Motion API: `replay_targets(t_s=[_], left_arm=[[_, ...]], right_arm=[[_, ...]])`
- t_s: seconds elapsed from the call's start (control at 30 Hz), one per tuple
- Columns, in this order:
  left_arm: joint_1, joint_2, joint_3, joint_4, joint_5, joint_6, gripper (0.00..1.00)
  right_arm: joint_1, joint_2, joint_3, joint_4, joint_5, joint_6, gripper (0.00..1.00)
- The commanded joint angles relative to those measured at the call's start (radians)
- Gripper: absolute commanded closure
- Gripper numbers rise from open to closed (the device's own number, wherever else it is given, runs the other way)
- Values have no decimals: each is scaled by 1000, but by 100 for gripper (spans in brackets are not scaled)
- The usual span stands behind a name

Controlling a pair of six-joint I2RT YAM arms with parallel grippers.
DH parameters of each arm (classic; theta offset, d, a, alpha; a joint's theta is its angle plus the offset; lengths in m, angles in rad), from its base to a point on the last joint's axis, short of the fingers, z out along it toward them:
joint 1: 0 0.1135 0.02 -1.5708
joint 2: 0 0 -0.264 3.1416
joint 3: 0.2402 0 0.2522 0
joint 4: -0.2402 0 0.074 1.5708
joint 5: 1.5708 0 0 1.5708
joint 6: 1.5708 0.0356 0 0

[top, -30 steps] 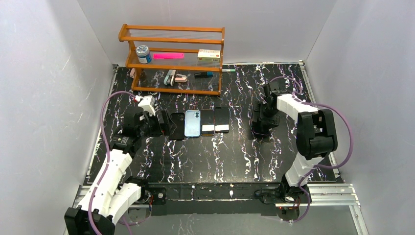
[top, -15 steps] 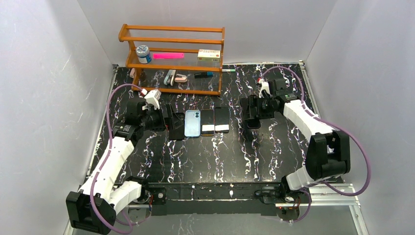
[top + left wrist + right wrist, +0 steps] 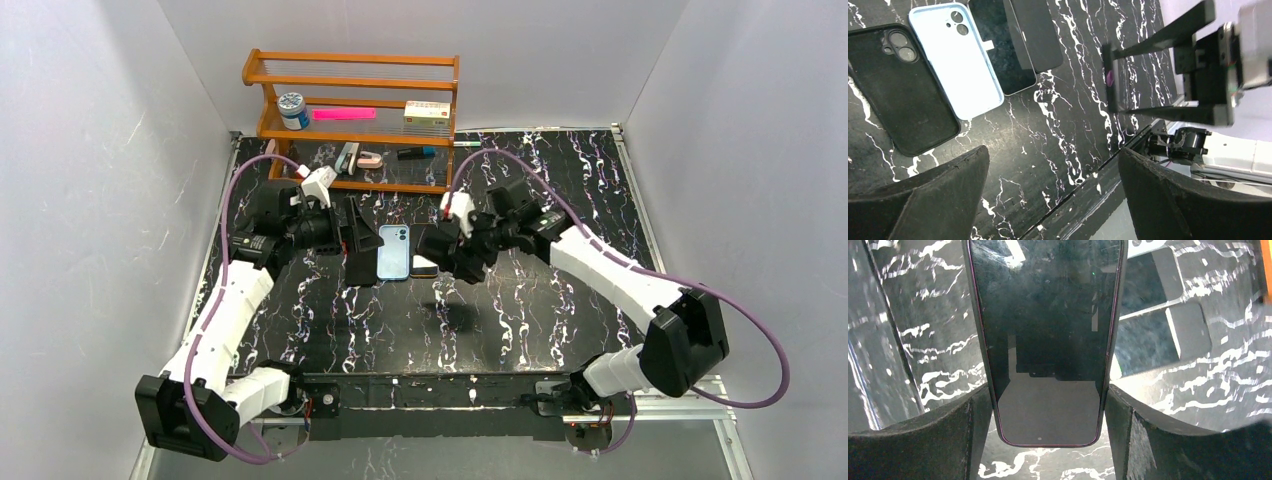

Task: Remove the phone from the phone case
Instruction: Pick up the phone at the center of the board.

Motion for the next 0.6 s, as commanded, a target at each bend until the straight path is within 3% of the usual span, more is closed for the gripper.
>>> replay_targets(t_s=[0.0,0.33,0.57], left_arm=[[-8,15,73,-99,73,40,2],[-60,76,194,-307,92,211,2],[-218,129,239,-349,46,249,2]], right_arm=[[122,-30,80,-55,50,-316,93],[373,-40,138,-72,303,-573,95],[474,-30,168,-33,421,-733,95]])
